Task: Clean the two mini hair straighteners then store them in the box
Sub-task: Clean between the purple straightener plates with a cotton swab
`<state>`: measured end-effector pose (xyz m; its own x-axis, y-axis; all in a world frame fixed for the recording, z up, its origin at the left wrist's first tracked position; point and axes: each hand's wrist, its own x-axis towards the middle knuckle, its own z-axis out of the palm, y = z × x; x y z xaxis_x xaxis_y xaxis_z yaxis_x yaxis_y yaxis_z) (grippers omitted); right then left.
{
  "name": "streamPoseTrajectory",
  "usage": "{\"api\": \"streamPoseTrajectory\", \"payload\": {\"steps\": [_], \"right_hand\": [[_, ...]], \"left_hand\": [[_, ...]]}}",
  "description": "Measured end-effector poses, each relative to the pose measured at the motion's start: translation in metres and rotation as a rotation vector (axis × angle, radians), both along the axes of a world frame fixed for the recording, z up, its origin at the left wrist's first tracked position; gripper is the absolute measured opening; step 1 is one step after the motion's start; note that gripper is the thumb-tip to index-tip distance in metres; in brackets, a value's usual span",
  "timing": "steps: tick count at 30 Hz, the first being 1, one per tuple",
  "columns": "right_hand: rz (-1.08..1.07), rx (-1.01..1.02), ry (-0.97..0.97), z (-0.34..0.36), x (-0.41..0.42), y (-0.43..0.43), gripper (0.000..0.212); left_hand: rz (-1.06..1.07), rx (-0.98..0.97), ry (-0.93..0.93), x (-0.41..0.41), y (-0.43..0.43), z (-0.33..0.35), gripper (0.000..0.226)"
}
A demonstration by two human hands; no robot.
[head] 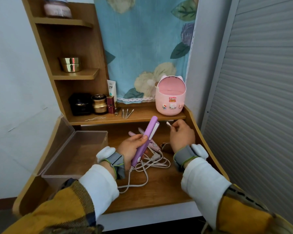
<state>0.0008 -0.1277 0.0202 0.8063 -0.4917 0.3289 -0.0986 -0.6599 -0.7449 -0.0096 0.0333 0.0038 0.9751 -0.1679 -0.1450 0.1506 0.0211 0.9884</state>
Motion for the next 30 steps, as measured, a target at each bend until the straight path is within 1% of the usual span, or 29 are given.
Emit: {"api": "streamPoseTrajectory", "payload": {"steps": [3, 4, 5, 6, 7, 9, 11, 12, 13, 15, 17, 18, 19, 20, 21, 22, 23, 24, 27, 30], "right_hand": [[0.085, 0.133, -0.056, -0.005, -0.007, 0.003, 0.008], [0.130, 0.158, -0.050, -0.007, -0.010, 0.006, 0.009], [0.167, 0.167, -0.034, -0.009, -0.011, 0.008, 0.009], [0.196, 0.168, -0.014, -0.010, -0.012, 0.011, 0.010], [0.216, 0.162, 0.005, -0.012, -0.012, 0.012, 0.010], [0.251, 0.142, 0.042, -0.016, -0.012, 0.014, 0.009], [0.272, 0.134, 0.072, -0.020, -0.012, 0.015, 0.009], [0.275, 0.135, 0.075, -0.021, -0.013, 0.015, 0.009], [0.277, 0.142, 0.071, -0.021, -0.013, 0.016, 0.009], [0.287, 0.168, 0.054, -0.020, -0.014, 0.015, 0.009], [0.313, 0.201, 0.045, -0.018, -0.016, 0.014, 0.010], [0.331, 0.222, 0.042, -0.017, -0.016, 0.013, 0.010], [0.348, 0.245, 0.046, -0.016, -0.016, 0.012, 0.010], [0.363, 0.270, 0.051, -0.014, -0.015, 0.011, 0.011], [0.374, 0.295, 0.053, -0.013, -0.013, 0.011, 0.012], [0.382, 0.317, 0.049, -0.013, -0.012, 0.011, 0.014], [0.385, 0.338, 0.041, -0.012, -0.009, 0.012, 0.014], [0.388, 0.363, 0.035, -0.012, -0.008, 0.012, 0.015], [0.429, 0.431, 0.019, -0.005, -0.003, 0.013, 0.021], [0.470, 0.440, 0.005, 0.001, -0.001, 0.013, 0.024]], "left_hand": [[0.057, -0.283, 0.099, 0.002, -0.005, 0.006, 0.020], [0.081, -0.338, 0.116, 0.004, -0.006, 0.007, 0.015], [0.099, -0.341, 0.119, 0.007, -0.007, 0.005, 0.014], [0.109, -0.289, 0.110, 0.011, -0.007, 0.002, 0.018], [0.116, -0.184, 0.088, 0.015, -0.006, -0.002, 0.027], [0.118, 0.123, -0.003, 0.021, -0.006, -0.009, 0.046], [0.130, 0.448, -0.115, 0.024, -0.005, -0.012, 0.056], [0.126, 0.561, -0.155, 0.026, -0.006, -0.013, 0.062], [0.111, 0.634, -0.176, 0.027, -0.006, -0.014, 0.068], [0.078, 0.728, -0.156, 0.030, -0.006, -0.014, 0.075], [0.096, 0.822, -0.154, 0.033, -0.007, -0.015, 0.072], [0.135, 0.838, -0.191, 0.035, -0.007, -0.014, 0.067], [0.170, 0.805, -0.249, 0.035, -0.008, -0.011, 0.058], [0.185, 0.707, -0.308, 0.036, -0.010, -0.005, 0.047], [0.165, 0.551, -0.310, 0.035, -0.015, 0.001, 0.037], [0.130, 0.369, -0.268, 0.033, -0.019, 0.007, 0.031], [0.110, 0.228, -0.224, 0.032, -0.025, 0.012, 0.028], [0.106, 0.147, -0.203, 0.032, -0.029, 0.015, 0.025], [0.156, -0.001, -0.174, 0.037, -0.038, 0.019, 0.012], [0.165, -0.090, -0.127, 0.046, -0.038, 0.028, 0.008]]}}
